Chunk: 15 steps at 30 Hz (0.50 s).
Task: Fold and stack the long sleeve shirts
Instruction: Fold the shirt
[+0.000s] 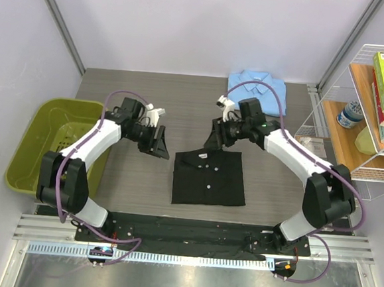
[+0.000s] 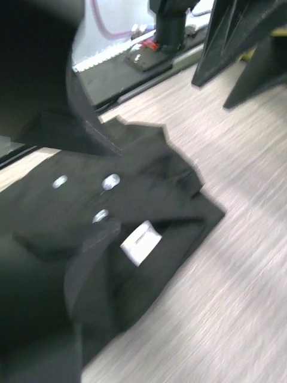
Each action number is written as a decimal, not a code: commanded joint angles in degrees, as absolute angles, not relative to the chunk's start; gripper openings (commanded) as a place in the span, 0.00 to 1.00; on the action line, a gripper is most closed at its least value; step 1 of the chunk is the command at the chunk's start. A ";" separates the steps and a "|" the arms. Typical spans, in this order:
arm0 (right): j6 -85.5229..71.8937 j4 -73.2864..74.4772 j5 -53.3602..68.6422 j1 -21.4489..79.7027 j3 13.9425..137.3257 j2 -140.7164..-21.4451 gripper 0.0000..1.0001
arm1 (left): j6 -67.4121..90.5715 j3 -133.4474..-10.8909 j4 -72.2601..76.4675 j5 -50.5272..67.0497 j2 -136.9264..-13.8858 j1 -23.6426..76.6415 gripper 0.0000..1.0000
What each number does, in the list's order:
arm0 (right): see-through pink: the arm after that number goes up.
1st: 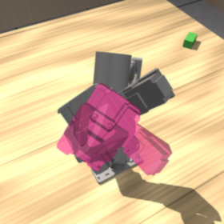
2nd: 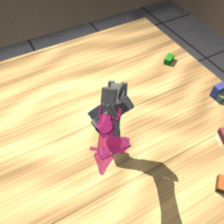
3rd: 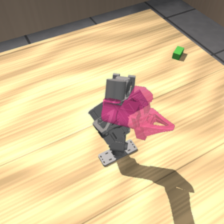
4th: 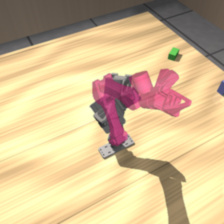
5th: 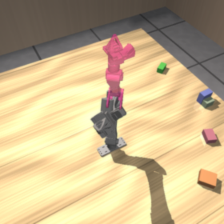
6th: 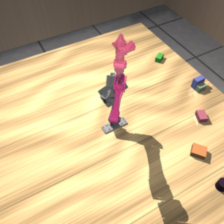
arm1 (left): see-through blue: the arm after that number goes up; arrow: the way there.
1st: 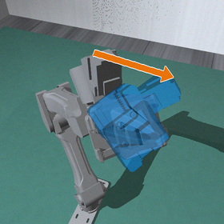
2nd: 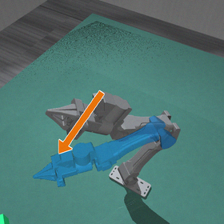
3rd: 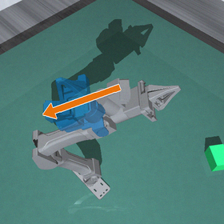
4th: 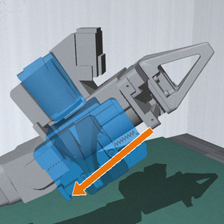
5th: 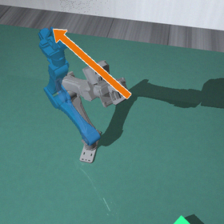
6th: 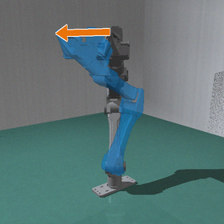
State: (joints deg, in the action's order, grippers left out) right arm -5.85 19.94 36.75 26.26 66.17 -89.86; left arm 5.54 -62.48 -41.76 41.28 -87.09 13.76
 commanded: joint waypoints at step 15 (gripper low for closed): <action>11.51 36.91 36.57 13.89 61.35 -86.22 0.36 | 12.56 -76.11 -42.71 30.94 -102.91 23.73 0.48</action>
